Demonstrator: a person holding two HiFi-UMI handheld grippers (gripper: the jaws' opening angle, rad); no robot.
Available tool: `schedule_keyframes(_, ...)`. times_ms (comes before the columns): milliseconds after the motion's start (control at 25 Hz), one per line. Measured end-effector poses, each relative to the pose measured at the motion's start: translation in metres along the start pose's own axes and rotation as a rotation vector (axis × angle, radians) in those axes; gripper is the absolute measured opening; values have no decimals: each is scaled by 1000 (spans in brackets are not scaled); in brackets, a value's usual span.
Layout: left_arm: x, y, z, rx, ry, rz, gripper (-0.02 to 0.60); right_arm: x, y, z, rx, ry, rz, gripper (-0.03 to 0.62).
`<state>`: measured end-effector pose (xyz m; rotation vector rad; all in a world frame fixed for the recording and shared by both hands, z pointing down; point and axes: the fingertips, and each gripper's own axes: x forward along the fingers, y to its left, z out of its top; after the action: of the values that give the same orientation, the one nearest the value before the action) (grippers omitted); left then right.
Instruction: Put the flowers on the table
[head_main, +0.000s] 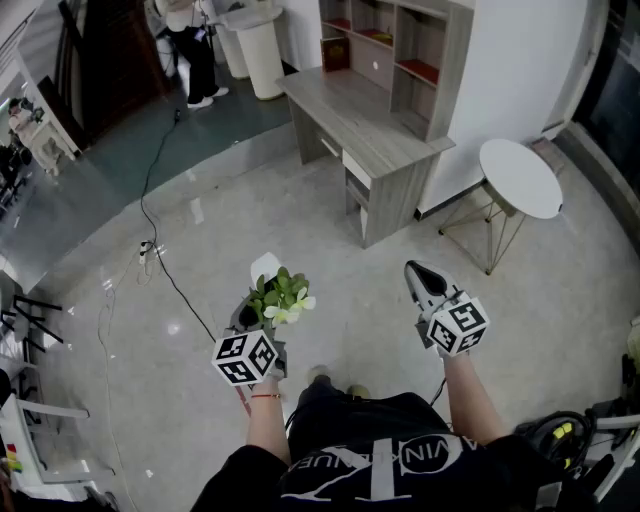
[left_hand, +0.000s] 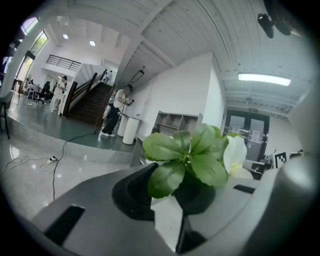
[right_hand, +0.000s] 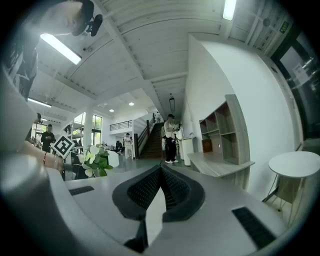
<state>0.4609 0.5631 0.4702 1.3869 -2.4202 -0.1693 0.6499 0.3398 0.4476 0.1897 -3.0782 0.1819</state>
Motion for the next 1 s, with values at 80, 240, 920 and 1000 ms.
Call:
schedule_keyframes(80, -1, -2, -3, 9, -7, 4, 77, -1, 2, -4, 0, 2, -1, 9)
schedule_keyframes(240, 2, -6, -2, 49, -16, 5, 77, 0, 2, -12, 3, 8, 1, 9)
schedule_keyframes(920, 58, 20, 18, 31, -32, 10, 77, 53, -29, -10, 20, -7, -10, 9)
schedule_keyframes(1000, 80, 33, 26, 27, -28, 7, 77, 78, -38, -7, 20, -1, -17, 9)
